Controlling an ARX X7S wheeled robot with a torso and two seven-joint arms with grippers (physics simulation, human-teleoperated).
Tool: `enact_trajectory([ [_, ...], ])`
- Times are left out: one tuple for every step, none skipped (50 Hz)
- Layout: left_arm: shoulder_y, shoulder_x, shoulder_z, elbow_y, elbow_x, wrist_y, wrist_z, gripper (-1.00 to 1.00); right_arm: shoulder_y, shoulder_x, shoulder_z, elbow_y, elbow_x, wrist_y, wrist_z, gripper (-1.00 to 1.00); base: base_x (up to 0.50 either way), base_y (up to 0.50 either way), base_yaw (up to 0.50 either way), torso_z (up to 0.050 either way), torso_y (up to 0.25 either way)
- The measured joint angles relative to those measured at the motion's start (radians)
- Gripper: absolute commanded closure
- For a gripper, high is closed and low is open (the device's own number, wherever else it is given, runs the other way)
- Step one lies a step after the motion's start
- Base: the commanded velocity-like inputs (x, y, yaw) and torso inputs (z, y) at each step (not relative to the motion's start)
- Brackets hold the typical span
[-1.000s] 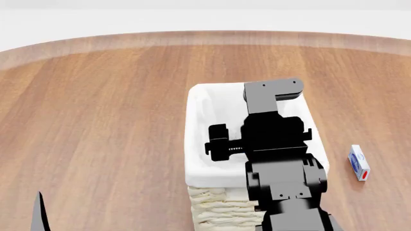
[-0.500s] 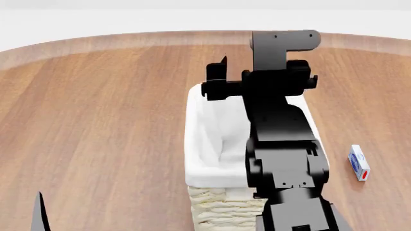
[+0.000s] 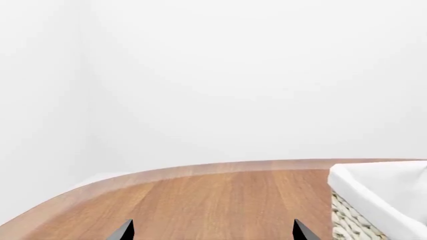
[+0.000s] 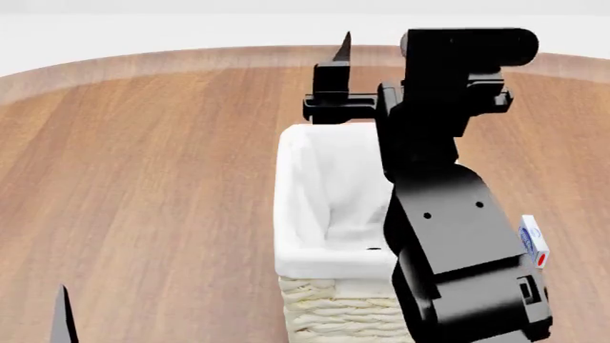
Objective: Pick up the alphabet soup and put it in the basket.
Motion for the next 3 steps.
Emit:
enact_trajectory([
  [0.000, 0.000, 0.000, 0.000, 0.000, 0.000, 0.000, -1.00, -0.020, 0.009, 0.001, -0.044, 0.007, 0.012, 0.011, -1.00, 0.00, 0.00, 0.00, 0.000, 0.000],
  [0.000, 0.000, 0.001, 0.000, 0.000, 0.000, 0.000, -1.00, -0.040, 0.018, 0.003, -0.087, 0.013, 0.022, 0.022, -1.00, 0.00, 0.00, 0.00, 0.000, 0.000],
  [-0.001, -0.001, 0.001, 0.000, 0.000, 0.000, -0.001, -1.00, -0.061, 0.027, 0.005, -0.129, 0.021, 0.032, 0.033, -1.00, 0.00, 0.00, 0.00, 0.000, 0.000],
])
